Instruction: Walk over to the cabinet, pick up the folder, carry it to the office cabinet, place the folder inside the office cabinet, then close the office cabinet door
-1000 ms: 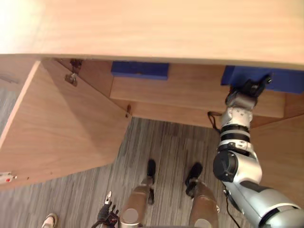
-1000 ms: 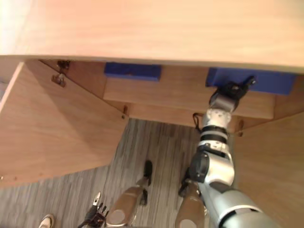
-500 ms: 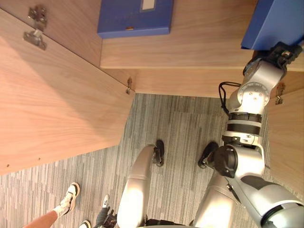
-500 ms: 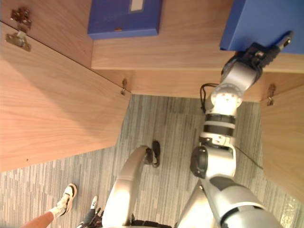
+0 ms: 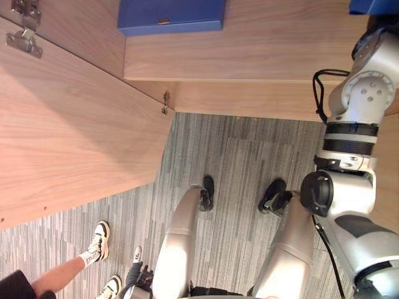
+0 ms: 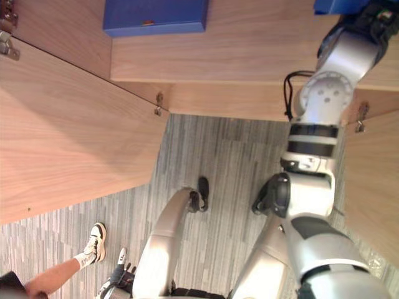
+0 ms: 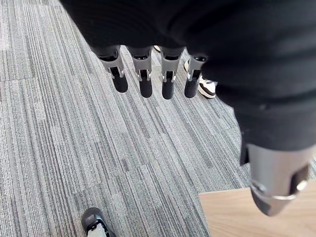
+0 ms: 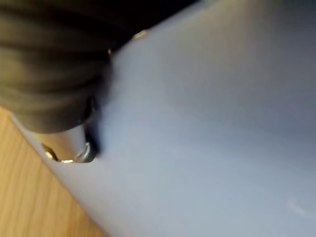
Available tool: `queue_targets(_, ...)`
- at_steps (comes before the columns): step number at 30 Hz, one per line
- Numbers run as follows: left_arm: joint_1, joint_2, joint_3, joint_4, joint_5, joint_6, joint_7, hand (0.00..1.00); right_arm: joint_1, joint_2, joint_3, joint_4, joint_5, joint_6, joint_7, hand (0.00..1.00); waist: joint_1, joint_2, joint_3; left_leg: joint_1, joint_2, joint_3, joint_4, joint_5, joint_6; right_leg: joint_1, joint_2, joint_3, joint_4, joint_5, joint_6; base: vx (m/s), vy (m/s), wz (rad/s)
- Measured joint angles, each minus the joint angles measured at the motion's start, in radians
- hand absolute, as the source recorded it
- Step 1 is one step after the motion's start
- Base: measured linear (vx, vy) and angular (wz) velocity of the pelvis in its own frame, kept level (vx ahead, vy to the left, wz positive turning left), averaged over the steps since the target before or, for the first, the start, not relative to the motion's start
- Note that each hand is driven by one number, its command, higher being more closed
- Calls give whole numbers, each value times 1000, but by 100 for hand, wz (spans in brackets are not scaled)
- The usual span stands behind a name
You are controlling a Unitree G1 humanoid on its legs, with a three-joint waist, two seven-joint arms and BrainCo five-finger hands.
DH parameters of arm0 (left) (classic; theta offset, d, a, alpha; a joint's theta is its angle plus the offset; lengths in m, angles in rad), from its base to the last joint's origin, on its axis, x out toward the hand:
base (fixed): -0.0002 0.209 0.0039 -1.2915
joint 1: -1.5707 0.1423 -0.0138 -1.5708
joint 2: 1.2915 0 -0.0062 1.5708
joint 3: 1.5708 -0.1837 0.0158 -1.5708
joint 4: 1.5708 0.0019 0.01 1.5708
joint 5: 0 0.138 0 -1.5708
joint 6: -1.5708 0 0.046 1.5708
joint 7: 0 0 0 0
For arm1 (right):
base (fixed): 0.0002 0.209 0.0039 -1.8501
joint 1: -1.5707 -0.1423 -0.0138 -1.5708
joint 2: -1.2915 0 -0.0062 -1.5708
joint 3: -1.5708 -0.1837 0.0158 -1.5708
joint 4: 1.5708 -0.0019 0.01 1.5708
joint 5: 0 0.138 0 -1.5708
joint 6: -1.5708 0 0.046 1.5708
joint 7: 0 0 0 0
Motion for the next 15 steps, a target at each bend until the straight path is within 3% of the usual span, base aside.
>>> queue_targets(3, 15, 7, -34, -49, -29, -11, 3, 0, -17, -35, 24, 17, 38, -10, 0, 100, -13, 0, 0, 6, -11, -15, -36, 17, 0, 17, -9, -21, -22, 0, 0, 112, 2, 18)
queue_targets(14, 42, 53, -129, -129, -56, -10, 20, 0, -99, -145, 79, 164, 95, 2, 0, 100, -16, -2, 1, 14, -26, -35, -76, 38, -3, 35, -20, -46, -41, 0, 0, 85, 1, 8)
queue_targets(15, 46, 59, -140, -142, -64, -9, 21, 0, -103, -156, 97, 185, 96, 4, 0, 0, -17, -2, 1, 13, -26, -36, -75, 38, -3, 35, -20, -47, -41, 0, 0, 71, 0, 2)
